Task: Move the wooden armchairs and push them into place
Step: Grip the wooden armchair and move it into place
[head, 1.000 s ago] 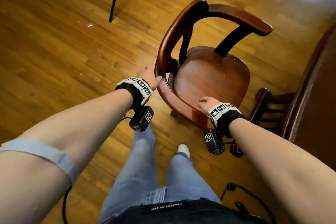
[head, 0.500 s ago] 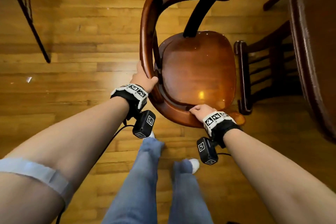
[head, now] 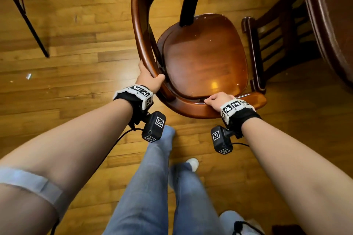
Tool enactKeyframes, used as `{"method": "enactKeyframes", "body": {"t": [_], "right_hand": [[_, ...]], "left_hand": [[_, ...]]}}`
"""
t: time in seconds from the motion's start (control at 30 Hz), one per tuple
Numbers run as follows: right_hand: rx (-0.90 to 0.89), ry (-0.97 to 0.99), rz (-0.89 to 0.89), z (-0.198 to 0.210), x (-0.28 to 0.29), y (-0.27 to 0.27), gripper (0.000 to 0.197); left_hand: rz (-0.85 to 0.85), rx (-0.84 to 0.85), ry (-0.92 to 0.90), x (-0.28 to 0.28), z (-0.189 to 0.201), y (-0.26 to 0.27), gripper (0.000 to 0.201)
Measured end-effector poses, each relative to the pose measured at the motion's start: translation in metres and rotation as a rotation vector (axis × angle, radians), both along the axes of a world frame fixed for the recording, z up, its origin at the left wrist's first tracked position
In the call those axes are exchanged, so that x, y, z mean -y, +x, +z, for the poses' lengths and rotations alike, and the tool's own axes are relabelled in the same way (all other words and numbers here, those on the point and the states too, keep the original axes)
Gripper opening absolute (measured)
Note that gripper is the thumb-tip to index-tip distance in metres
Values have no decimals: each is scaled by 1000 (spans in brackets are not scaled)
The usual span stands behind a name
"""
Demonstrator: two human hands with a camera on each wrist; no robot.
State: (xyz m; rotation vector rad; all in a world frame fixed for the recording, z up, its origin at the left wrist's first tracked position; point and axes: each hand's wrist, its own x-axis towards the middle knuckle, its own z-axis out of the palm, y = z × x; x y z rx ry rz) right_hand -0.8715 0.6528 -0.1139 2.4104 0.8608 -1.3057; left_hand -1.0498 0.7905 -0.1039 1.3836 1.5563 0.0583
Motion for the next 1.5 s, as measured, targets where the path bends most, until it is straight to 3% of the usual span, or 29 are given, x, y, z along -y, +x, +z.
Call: {"method": "enactKeyframes", "body": {"t": [0.13, 0.37, 0.93, 1.13, 1.23, 1.3, 1.4, 1.5], "right_hand": [[-15, -8, 13, 3, 60, -19, 41], [-23, -59, 23, 8, 171, -42, 37], [68, -139, -330, -12, 389, -72, 43], [95, -128, -488, -15, 430, -96, 44], [146, -79, -573, -20, 442, -112, 41], [196, -20, -649, -21, 442, -120, 37], [167, 27, -763, -15, 439, -123, 37], [51, 30, -819, 0, 435, -121, 40]], "left_hand": [[-12, -12, 5, 59, 1, -21, 68], [-83, 1, -77, 162, 6, -41, 74], [-434, 106, -151, 332, -2, -16, 90], [-618, 62, -159, 356, -11, -13, 90], [-725, -33, -266, 354, -8, -12, 95], [-791, -98, -300, 350, -1, -11, 85], [-839, -96, -194, 341, 12, -3, 61], [-833, -87, -102, 325, 25, 10, 61]]}}
